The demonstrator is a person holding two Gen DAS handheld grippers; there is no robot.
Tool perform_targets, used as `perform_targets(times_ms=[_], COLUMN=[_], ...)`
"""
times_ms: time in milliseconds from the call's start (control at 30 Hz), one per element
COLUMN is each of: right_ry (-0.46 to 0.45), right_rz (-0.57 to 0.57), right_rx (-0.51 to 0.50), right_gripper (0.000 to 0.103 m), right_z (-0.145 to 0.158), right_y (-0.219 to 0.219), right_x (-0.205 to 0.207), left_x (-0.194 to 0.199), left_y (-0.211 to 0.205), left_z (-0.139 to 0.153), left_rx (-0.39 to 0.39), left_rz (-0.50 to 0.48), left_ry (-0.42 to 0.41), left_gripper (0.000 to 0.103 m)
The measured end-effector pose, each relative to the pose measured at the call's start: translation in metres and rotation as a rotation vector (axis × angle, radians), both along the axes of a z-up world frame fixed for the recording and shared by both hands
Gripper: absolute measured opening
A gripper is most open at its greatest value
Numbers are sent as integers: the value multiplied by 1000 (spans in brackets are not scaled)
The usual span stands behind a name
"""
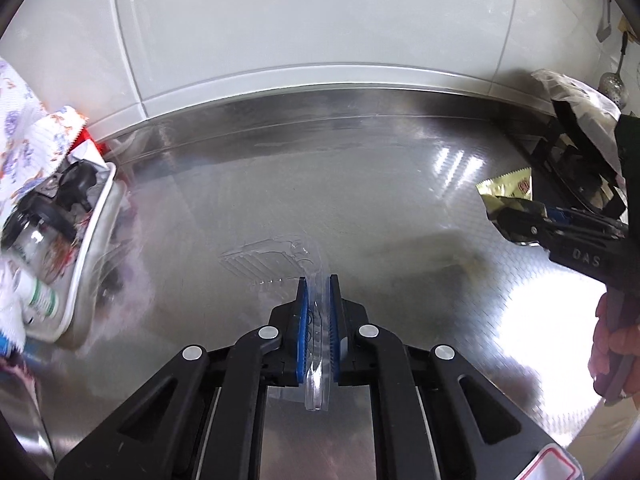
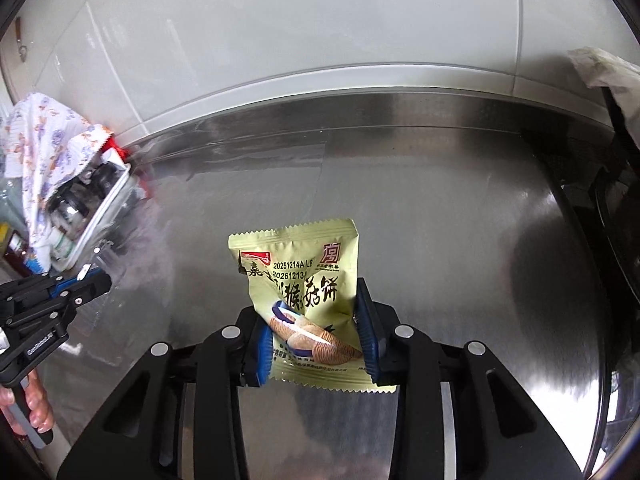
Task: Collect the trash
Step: 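Carry the clear tray and pastry packet down over the yellow bin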
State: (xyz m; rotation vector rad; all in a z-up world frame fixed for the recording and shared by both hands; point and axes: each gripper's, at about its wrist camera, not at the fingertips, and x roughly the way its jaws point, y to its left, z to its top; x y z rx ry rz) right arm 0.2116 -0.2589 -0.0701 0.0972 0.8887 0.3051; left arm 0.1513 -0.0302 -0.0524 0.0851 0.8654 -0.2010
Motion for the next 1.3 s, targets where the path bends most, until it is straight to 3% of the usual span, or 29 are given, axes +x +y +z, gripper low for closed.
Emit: perform_targets(times_ms=[367,767,1100,1300], right_ry=[-20,2,40,118], right_rz=[116,109,87,71], right_rx=[49,99,56,43], right_gripper=[37,37,37,37], right_z=[15,1,-16,-48], right_y=[-12,-14,8,13], right_x=[-108,-226,-332,-368], left_x=[-94,-195,-295,-324], left_y=[-20,-33,-14,-11], left_z=[7,-2,-39,-78], left_rx=[-8,-4,-4,-29], left_rz=[41,-45,-111,-128], left_ry=[2,30,84,170], left_gripper=[10,10,10,10])
